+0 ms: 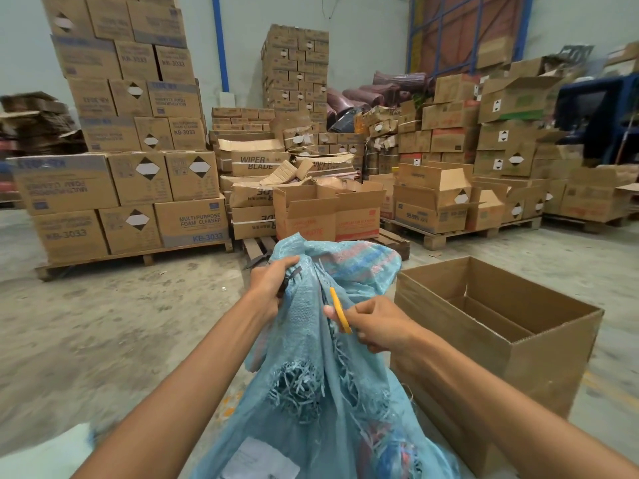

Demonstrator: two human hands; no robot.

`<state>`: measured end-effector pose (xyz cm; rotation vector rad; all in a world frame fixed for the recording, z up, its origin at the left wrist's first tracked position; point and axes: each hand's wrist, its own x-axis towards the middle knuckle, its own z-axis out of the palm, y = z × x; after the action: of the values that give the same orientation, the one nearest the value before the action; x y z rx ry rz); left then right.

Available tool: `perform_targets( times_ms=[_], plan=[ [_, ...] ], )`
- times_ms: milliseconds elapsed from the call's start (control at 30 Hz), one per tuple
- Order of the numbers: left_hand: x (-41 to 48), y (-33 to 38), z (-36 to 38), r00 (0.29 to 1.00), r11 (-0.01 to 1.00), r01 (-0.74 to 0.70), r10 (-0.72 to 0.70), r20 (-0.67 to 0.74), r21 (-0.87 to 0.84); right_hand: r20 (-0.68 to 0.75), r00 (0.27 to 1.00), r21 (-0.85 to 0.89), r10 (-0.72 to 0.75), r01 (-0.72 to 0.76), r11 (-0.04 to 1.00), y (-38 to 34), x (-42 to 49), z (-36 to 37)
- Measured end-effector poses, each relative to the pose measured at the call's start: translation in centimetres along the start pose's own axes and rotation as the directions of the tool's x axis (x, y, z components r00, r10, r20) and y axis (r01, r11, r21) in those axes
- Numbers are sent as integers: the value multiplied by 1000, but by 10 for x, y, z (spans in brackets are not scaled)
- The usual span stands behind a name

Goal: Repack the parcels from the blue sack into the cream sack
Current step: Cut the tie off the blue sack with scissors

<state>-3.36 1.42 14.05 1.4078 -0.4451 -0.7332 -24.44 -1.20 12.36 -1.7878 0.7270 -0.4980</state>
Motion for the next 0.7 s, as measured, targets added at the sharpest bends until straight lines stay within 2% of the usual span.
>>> perform_targets(
  times_ms=[100,167,233,300,400,500,567,633,700],
  plan=[
    [6,-8,-3,1000,997,31,-31,2,-70,3,997,-90,-72,72,993,15,-14,4],
    [14,-17,-5,999,996,35,-36,-9,-85,-6,997,-246,-73,69,967,30,-29,10],
    [21,-25,-6,998,996,44,-47,-38,-77,-23,994,-471,-111,87,878,52,-40,16],
    [33,-38,-10,996,992,74,-79,-44,-100,-65,992,-599,-108,48,799,82,-58,24],
    [112,-78,-21,992,990,107,-113,-64,-89,-52,990,-670,-129,61,740,129,-89,39],
    [173,-114,-27,983,985,164,-168,-69,-58,6,989,-662,-150,117,741,179,-122,56],
    [135,-106,-24,983,984,178,-179,-51,-17,46,996,-689,-79,89,719,210,-144,70],
    [96,-94,-18,985,985,169,-168,-26,19,131,991,-758,35,77,648,233,-162,87],
    [76,-87,-13,984,983,177,-176,-25,39,158,978,-809,137,49,586,255,-173,104]
  ],
)
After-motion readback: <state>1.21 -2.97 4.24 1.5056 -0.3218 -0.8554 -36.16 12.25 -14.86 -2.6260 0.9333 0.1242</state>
